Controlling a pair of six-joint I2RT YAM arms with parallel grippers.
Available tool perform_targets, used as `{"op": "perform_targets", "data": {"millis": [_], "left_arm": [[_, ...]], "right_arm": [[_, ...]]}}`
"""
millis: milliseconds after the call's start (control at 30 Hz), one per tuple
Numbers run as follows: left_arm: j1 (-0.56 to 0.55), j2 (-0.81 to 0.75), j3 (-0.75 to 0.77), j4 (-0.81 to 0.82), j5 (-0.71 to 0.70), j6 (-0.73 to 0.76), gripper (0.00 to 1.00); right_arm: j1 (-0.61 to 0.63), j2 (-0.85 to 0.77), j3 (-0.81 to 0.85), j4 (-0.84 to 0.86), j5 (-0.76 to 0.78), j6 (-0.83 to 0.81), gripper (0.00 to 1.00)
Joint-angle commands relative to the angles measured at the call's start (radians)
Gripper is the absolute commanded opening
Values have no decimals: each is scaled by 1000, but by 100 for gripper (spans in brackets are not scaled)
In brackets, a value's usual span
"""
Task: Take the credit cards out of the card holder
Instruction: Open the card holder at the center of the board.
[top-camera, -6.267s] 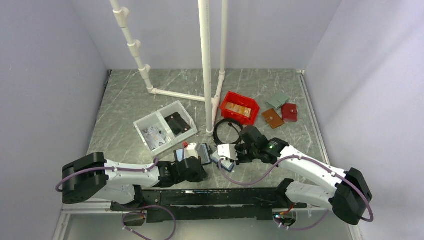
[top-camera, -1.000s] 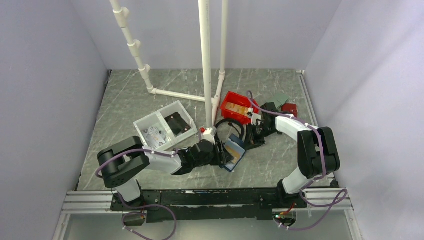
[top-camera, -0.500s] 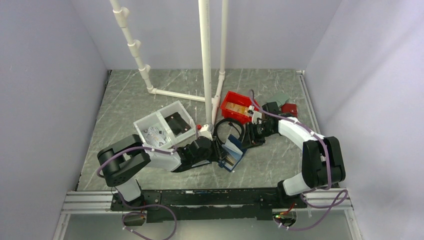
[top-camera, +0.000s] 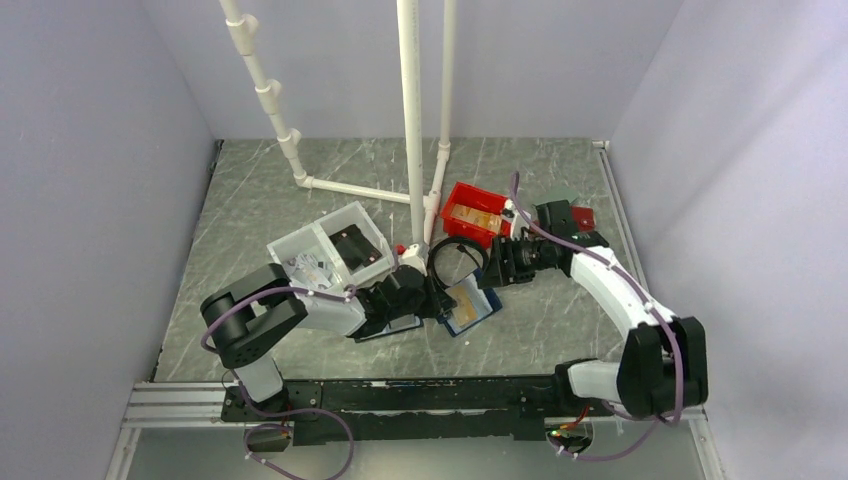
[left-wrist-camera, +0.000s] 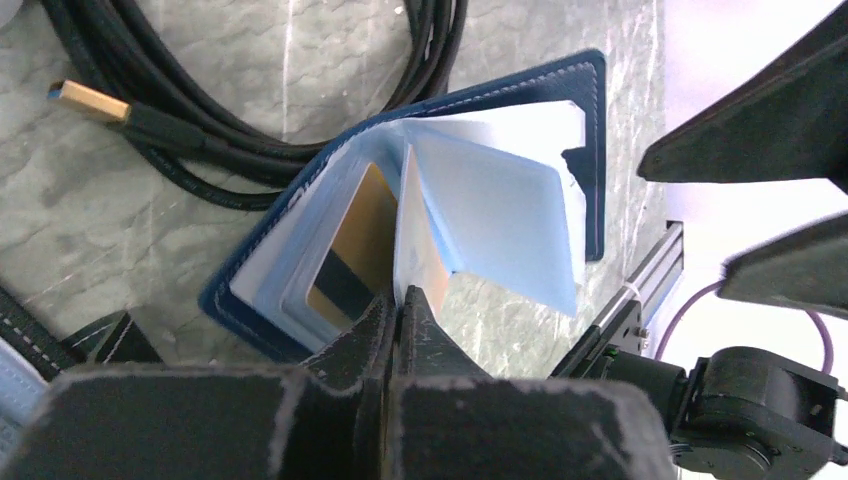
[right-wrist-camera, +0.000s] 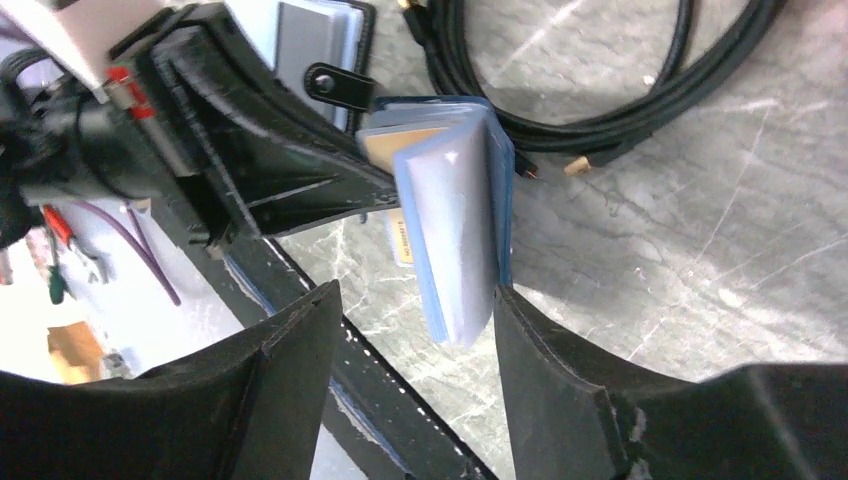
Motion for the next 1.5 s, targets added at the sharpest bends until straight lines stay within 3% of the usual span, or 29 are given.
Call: {"op": "perform_targets", "data": {"millis": [0,100,200,300,400,533,767,967,1267,1467], "left_arm": [[21,12,5,19,31,42,0],[25,-6,-17,43,53,65,0],[25,-26,-31,69,78,91,0],[26,-39,-33,84,106,99,0],[26,-40,-29,93,123,90,0],[26,-29,-27,130,137,52,0],[26,3,43,47,157,-57,0],[25,52,157,-136,179,-91,0],[18,73,194,-187,194,-144,0],[18,82,223,-264,202,-169,0]], "right_arm": [[1,-98,49,10,-70,-107,61],[1,-150,75,-38,-121,-282,63],[2,-174,98,-119,-280,-463,61],[34,-162,103,-156,-433,-533,54],[136,-135,104,-188,-470,-597,40],[267,-128,74,-150,-407,-613,32],[344,-169,-12,2,-255,-592,30],[376,-199,-5,-115,-228,-798,32],[532,-251,-112,-9,3,-858,29],[584,-229,-154,-47,74,-1022,26]]}}
